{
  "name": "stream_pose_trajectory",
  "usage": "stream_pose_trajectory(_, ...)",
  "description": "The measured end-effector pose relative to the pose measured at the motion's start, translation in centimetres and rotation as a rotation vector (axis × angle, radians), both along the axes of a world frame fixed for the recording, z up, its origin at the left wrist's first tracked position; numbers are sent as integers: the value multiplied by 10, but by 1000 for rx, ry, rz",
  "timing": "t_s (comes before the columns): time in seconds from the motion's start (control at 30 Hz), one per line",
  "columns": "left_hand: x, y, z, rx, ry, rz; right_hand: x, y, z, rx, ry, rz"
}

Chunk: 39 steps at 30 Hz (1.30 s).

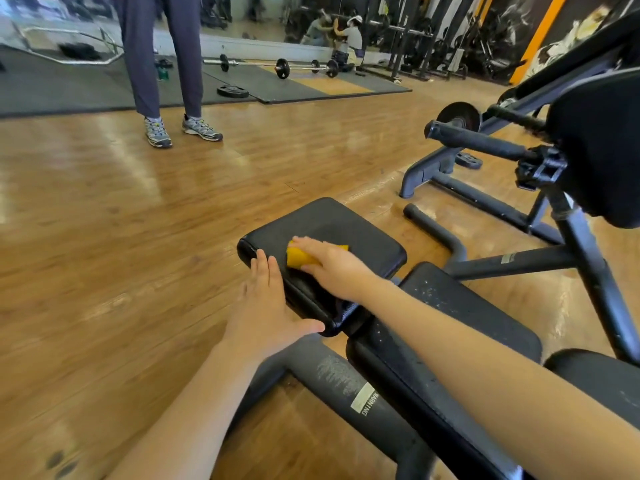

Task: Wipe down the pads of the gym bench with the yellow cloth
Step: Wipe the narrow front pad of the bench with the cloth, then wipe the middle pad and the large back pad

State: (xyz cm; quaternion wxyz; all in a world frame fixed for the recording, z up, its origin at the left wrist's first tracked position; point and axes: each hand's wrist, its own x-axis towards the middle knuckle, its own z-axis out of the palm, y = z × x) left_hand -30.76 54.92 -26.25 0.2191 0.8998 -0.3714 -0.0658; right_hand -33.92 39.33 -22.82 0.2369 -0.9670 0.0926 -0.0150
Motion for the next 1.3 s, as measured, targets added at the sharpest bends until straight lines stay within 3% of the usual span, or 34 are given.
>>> stream_pose_trajectory(0.1, 0, 0, -2, -2, 13, 11, 12, -34, 12, 35, 19, -294)
stream_pose_trajectory(0.17, 1, -1, -3, 6, 4, 15, 18, -41, 16, -12, 32, -370)
stream_pose_trajectory(0.5, -6, -1, 12, 81, 77, 37, -55, 22, 4, -77, 25, -102)
stream_pose_trajectory(0.63, -41, 4, 29, 140, 105, 53, -79, 24, 25, 70, 8, -109)
stream_pose_trajectory(0.8, -129, 10, 26, 91, 124, -125, -145, -1, 41, -1, -49, -190)
stream_pose_trajectory(0.9, -156, 6, 15, 194, 186, -178, -179, -18, 44, -19, 16, -246)
stream_pose_trajectory(1.0, -157, -6, 10, 222, 202, -135, -195, -26, 42, -16, 94, -224)
stream_pose_trajectory(1.1, -163, -21, 6, 127, 243, -16, -192, -28, 38, -26, 93, -186)
stream_pose_trajectory(1.3, -177, -37, -2, -16, 314, 127, -153, -14, 25, -59, 175, 57)
